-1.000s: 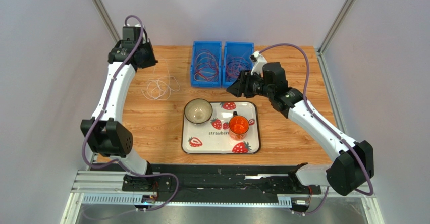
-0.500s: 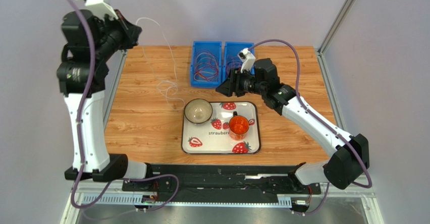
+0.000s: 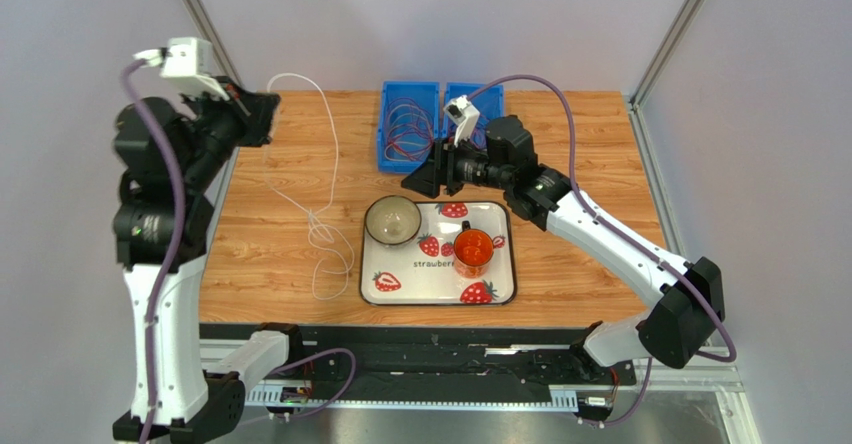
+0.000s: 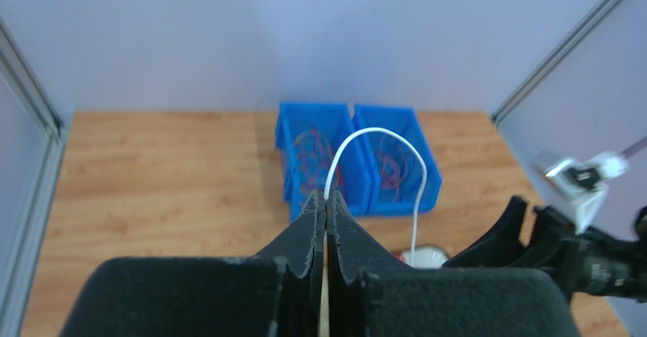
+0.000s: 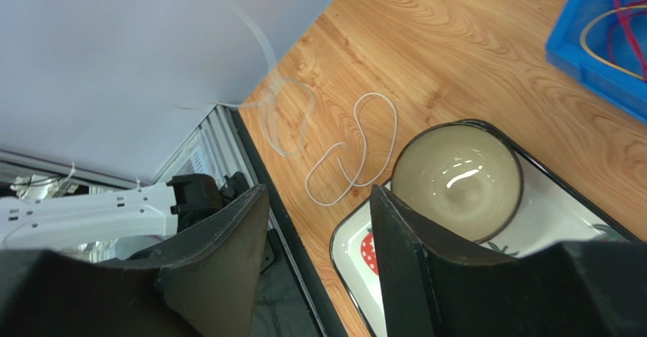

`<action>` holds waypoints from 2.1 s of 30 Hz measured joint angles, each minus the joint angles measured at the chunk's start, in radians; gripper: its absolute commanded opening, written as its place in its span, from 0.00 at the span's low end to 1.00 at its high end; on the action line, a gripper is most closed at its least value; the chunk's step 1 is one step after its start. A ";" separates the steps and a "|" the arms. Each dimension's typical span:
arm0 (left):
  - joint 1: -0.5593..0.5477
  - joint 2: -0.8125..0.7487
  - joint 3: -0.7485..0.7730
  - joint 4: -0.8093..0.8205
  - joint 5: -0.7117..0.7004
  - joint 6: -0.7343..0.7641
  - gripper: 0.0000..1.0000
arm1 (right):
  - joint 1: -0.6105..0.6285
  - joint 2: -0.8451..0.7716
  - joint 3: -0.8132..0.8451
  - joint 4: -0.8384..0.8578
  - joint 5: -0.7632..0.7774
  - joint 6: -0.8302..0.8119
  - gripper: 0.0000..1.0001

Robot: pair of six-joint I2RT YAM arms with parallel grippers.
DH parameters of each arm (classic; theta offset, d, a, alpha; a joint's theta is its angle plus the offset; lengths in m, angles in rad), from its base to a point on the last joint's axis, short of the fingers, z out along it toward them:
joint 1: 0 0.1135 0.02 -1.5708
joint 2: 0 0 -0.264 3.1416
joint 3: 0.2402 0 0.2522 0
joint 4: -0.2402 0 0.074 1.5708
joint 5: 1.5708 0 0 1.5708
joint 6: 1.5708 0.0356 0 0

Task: Untangle the cables
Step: Pick up the cable from the cable.

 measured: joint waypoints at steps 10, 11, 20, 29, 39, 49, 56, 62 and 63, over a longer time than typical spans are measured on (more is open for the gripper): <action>0.000 0.060 -0.331 -0.006 0.092 -0.038 0.00 | 0.120 0.118 0.014 0.073 -0.039 -0.025 0.56; 0.000 0.053 -0.331 -0.002 0.097 -0.038 0.00 | 0.125 0.131 0.023 0.072 -0.037 -0.026 0.56; 0.000 -0.003 -0.332 0.047 0.157 -0.032 0.00 | 0.127 0.223 0.184 0.043 0.040 -0.074 0.56; 0.000 0.027 -0.363 0.047 0.257 -0.010 0.00 | 0.127 0.225 0.390 0.019 0.047 -0.234 0.59; 0.000 0.063 -0.386 0.048 0.407 0.021 0.00 | 0.127 0.341 0.581 -0.060 0.013 -0.352 0.57; 0.000 0.062 -0.393 0.051 0.493 0.031 0.00 | 0.097 0.432 0.684 -0.164 -0.083 -0.404 0.41; 0.000 0.060 -0.404 0.055 0.507 0.033 0.00 | 0.072 0.432 0.687 -0.168 -0.143 -0.410 0.04; 0.000 0.060 -0.404 0.055 0.506 0.034 0.00 | 0.072 0.431 0.682 -0.161 -0.189 -0.392 0.00; 0.000 0.060 -0.404 0.055 0.506 0.034 0.05 | 0.072 0.431 0.680 -0.157 -0.196 -0.388 0.00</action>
